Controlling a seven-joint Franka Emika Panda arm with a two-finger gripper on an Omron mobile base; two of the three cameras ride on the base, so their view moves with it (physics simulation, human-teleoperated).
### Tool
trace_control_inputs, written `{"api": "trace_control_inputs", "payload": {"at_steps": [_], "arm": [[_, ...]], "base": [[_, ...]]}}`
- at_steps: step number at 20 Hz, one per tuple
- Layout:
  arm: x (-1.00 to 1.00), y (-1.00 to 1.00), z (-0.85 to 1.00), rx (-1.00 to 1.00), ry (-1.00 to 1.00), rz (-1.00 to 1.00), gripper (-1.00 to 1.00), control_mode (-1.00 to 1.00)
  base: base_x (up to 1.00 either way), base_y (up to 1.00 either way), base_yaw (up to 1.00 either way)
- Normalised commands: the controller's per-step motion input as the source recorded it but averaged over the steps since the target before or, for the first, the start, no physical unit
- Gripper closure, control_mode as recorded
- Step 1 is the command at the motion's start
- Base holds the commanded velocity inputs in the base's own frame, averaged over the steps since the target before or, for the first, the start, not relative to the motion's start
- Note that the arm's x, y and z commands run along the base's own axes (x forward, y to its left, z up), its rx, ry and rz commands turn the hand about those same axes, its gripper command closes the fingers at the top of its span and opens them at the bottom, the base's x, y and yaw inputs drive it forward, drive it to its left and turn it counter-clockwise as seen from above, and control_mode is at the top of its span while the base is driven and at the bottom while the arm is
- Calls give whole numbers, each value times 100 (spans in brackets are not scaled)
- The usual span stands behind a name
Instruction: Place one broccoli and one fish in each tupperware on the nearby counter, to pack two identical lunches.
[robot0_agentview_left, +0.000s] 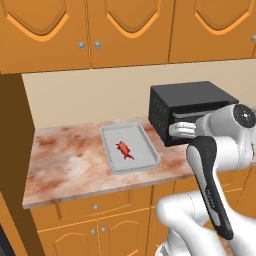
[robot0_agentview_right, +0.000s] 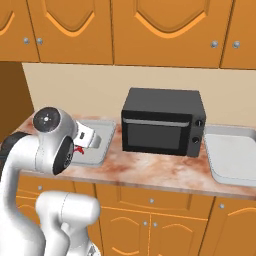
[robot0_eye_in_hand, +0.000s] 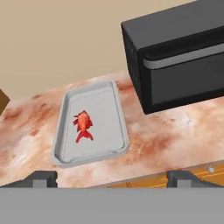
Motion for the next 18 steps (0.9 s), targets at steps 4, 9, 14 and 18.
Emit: {"api": "trace_control_inputs", "payload": {"at_steps": [4, 9, 14, 18], "arm": [[-72, -9, 66, 0, 9, 1, -100, -100], [-31, 1, -3, -6, 23, 1, -100, -100], [-19, 0, -6, -4, 13, 0, -100, 100], [0, 0, 0, 0, 0, 0, -100, 100]], "base": [[0, 0, 0], [0, 0, 0], [-34, -17, 0], [-66, -94, 0]]}}
